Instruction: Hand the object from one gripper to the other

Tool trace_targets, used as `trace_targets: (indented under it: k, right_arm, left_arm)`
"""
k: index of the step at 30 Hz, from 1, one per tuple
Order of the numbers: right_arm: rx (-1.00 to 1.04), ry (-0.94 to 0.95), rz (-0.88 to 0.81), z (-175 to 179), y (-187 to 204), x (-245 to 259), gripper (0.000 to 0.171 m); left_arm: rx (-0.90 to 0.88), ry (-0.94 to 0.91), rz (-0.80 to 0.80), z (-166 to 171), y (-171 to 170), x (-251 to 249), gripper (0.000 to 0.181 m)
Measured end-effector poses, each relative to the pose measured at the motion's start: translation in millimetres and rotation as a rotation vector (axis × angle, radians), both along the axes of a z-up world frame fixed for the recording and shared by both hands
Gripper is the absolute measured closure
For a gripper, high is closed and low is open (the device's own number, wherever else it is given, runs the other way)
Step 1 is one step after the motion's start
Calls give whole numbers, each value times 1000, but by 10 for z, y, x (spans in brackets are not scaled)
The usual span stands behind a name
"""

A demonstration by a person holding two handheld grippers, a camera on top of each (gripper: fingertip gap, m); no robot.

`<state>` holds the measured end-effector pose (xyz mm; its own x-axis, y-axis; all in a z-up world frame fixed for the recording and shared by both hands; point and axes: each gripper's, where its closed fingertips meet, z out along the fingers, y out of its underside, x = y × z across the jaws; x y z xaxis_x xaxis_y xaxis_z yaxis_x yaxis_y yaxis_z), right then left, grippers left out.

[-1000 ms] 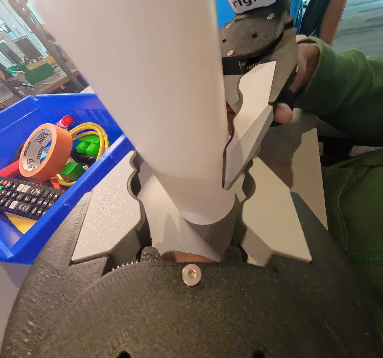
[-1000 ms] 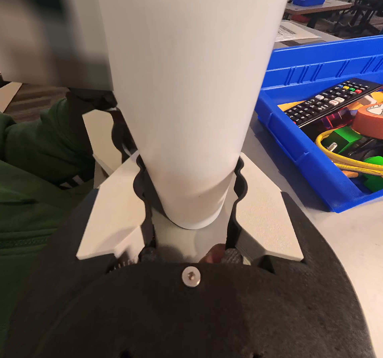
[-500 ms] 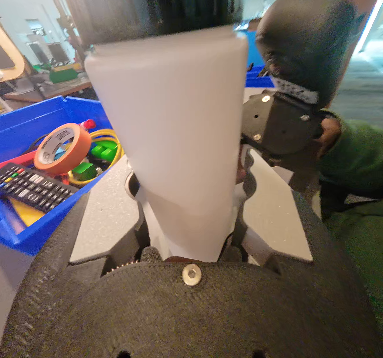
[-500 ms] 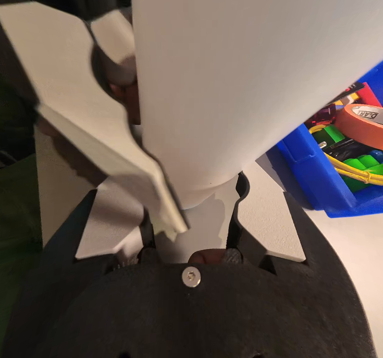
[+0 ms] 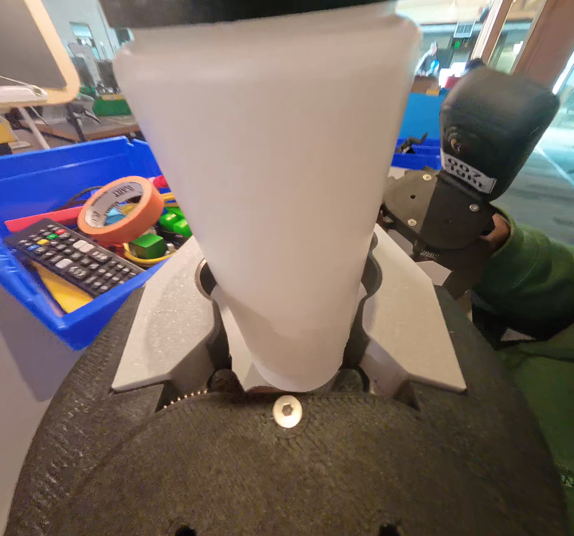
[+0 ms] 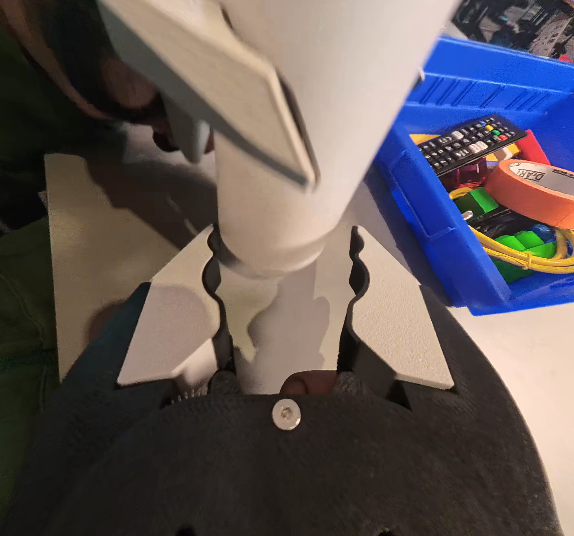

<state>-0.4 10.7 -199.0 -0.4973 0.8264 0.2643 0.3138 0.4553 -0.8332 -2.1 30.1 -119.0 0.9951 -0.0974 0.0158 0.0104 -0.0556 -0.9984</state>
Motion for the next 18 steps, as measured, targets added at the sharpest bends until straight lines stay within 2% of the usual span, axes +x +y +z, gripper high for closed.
trace_targets:
  k: [3, 8, 12, 15, 18]
  right_arm:
    - [7, 22, -19, 67, 128, 47, 85]
    - [-69, 47, -57, 168, 349, 128, 85]
    - [-72, 59, -103, 150, 516, 170, 85]
    - [-83, 74, -129, 156, 589, 156, 86]
    - [-87, 89, -148, 168, 644, 141, 87]
  left_arm:
    - [61, -3, 102, 204, -211, -315, 84]
    - [107, 24, 395, 567, -659, -1232, 84]
    - [84, 60, 558, 766, -747, -2051, 83]
    - [50, 82, 640, 714, -649, -2666, 83]
    - [-12, 89, 733, 450, -589, -3180, 83]
